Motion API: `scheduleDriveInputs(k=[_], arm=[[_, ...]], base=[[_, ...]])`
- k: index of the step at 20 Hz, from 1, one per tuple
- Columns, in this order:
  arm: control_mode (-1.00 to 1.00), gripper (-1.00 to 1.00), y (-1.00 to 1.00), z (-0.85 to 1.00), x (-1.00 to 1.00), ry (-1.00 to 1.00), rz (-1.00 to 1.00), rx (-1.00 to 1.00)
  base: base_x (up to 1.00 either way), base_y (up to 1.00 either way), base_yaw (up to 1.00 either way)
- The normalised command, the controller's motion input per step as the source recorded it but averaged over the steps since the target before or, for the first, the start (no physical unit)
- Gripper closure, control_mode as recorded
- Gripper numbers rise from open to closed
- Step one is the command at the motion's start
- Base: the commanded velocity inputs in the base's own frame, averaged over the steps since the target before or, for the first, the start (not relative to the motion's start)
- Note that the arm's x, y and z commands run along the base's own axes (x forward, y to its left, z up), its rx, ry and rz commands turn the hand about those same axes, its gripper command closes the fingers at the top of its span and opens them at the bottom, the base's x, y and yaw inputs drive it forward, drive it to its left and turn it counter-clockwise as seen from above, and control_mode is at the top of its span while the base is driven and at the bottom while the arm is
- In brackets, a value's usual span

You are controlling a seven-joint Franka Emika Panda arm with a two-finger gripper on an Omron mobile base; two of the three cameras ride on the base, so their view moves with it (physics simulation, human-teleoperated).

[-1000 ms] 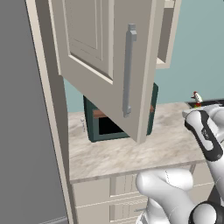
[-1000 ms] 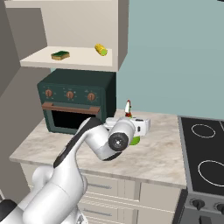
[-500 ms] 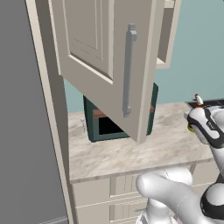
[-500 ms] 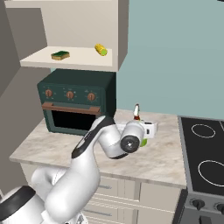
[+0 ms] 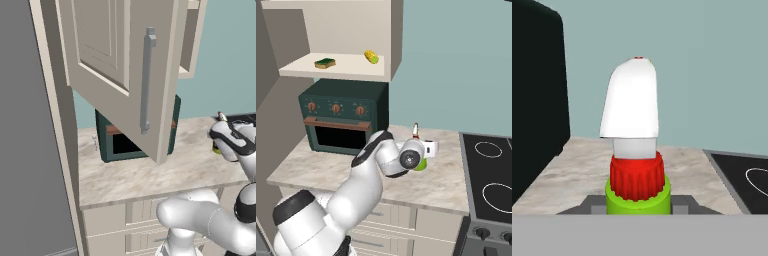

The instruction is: Pick the sponge and spray from the cabinet and place them on the counter.

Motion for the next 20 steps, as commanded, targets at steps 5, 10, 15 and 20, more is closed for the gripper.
scheduleDriveInputs(k=[5, 10, 15, 20], arm=[[-1.0, 1.0, -0.21, -0.31, 0.16, 0.07, 0.01, 0.0], [-1.0, 1.0, -0.31, -0.31, 0.01, 0.0, 0.03, 0.0], [-1.0, 1.0, -0.18, -0.27, 0.1, 0.0, 0.02, 0.0], [-1.0, 1.0, -0.09, -0.28, 0.19, 0.01, 0.01, 0.0]], base=[[0.0, 0.0, 0.0], [0.0, 0.0, 0.0], [0.0, 0.0, 0.0], [0.0, 0.0, 0.0]])
